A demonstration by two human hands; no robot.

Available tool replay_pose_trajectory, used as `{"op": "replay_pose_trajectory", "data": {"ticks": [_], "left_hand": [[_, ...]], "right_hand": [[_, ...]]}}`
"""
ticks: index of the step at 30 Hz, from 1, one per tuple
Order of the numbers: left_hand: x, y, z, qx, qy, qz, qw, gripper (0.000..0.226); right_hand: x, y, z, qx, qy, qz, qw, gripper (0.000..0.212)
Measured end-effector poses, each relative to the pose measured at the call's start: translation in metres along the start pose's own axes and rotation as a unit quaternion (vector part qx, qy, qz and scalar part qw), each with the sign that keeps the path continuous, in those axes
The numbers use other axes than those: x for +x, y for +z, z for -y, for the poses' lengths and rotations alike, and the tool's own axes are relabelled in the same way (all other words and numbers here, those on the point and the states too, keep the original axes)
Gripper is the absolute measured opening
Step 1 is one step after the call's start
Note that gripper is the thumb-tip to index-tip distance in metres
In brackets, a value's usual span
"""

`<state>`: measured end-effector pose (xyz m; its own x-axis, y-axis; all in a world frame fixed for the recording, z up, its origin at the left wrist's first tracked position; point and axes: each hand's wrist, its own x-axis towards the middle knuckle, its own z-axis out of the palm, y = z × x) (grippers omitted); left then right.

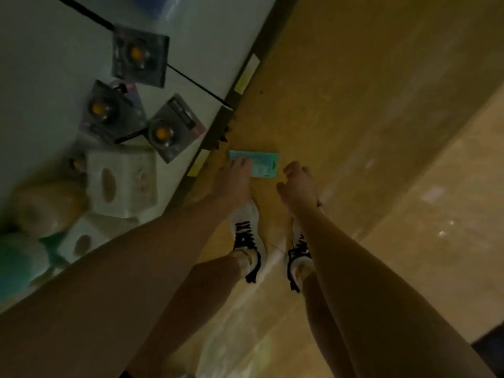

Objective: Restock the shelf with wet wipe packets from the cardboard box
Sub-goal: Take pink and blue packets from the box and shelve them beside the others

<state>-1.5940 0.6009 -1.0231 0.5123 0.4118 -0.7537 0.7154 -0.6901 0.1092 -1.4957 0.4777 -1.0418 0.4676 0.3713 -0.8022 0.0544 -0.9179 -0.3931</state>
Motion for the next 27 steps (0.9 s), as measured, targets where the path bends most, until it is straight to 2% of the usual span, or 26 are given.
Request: {"op": "replay_pose_trajectory", "data": {"ticks": [6,10,13,20,27], "left_hand": [[0.097,0.086,0.017,0.103,0.052,0.011,0.993,0.081],[0.12,0.117,0.016,0.166,0.055,-0.079,0.981,0.065],[0.118,0.115,0.015,0.163,0.049,-0.07,0.983,0.066],[0.016,0.04,-0.008,0.042,0.033,-0.01,0.999,0.074],[-0.14,-0.124,-0.048,-0.007,0.0,-0.025,1.0,0.08]], "right_hand": [[0.084,0.057,-0.036,0.008,0.023,-0.01,1.0,0.034],[0.1,0.071,-0.059,-0.003,0.028,-0.001,1.0,0.037],[0.089,0.066,-0.066,-0.012,0.035,0.008,0.999,0.039],[-0.013,0.007,-0.018,-0.042,0.012,0.01,0.999,0.039],[-0.173,-0.113,0.091,-0.079,-0.063,0.009,0.995,0.036]]}}
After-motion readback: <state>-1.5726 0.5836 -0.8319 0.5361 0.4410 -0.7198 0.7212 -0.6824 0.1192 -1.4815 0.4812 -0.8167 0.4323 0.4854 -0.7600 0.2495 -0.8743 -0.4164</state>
